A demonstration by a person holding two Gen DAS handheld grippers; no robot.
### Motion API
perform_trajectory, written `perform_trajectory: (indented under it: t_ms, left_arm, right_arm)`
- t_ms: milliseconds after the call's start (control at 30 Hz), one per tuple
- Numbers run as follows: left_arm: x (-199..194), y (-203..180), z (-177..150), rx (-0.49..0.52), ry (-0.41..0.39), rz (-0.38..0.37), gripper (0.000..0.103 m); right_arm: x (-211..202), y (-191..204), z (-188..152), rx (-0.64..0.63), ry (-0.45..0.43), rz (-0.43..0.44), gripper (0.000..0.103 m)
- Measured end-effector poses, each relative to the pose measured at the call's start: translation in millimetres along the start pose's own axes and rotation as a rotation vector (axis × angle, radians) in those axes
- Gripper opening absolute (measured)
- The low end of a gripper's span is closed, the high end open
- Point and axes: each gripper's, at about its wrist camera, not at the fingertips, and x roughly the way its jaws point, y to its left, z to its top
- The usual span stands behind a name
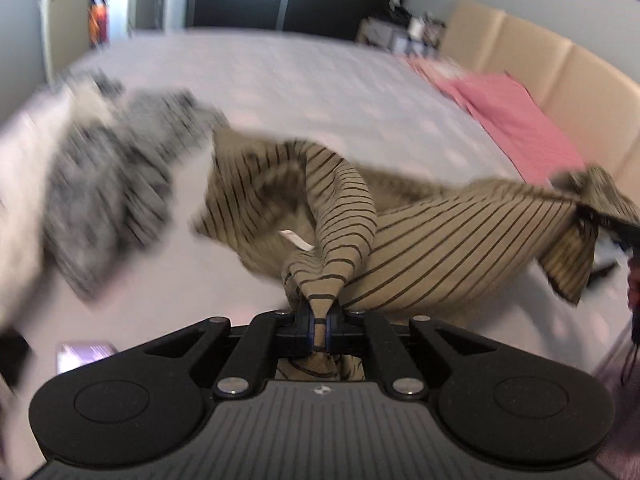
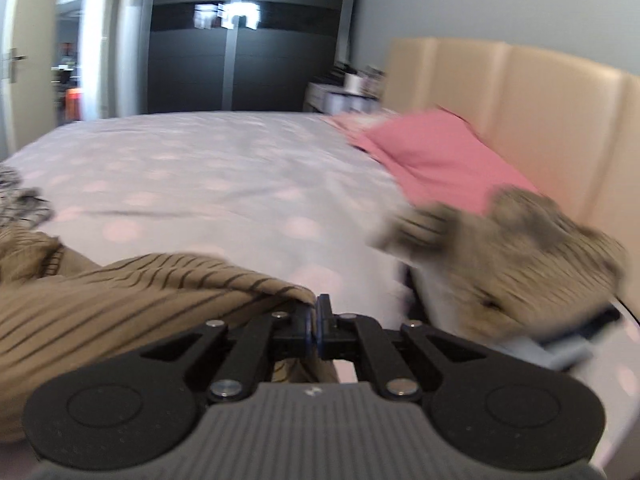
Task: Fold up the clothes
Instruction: 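Grasp the shirt edge with the right gripper while the left gripper grasps another edge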
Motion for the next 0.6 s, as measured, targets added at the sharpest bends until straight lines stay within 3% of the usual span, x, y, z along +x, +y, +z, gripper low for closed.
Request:
perform_trajectory:
  t_ms: [67, 167, 267, 333, 367, 433, 533, 600]
  left_arm:
    - [9, -5, -16, -0.016, 0.059, -0.008, 0.004]
    - [16, -5, -35, -0.011, 0.109, 0.073, 0.004]
    - [19, -8, -45, 0.007, 0.139, 0.129, 0.005]
    - [20, -13, -50, 0.028, 0.132, 0.177, 0.005]
    - [21, -16, -53, 0.035, 0.127, 0.195, 0.01]
    - [19, -19, -56, 0.029, 0.123, 0.206, 0.022]
    - [14, -21, -60, -0.017, 0.108, 0.195, 0.05]
    - [13, -23, -61, -0.04, 0.111, 0.195, 0.05]
  right_arm:
    - [-6, -20, -12, 0.009, 0.02, -0.046, 0.003]
    - [-3, -43, -32, 0.031, 0.091, -0.08, 0.003]
    - [9, -51, -55, 0.033, 0.216, -0.04, 0.004]
    - [17, -53, -66, 0.02, 0.254, -0.019, 0.013]
    - [15, -52, -67, 0.018, 0.255, -0.006, 0.016]
    - [5, -48, -64, 0.005, 0.233, 0.025, 0.044]
    - [-18, -38, -53, -0.032, 0.161, 0.085, 0.049]
    - [-34, -30, -45, -0.059, 0.108, 0.143, 0.052]
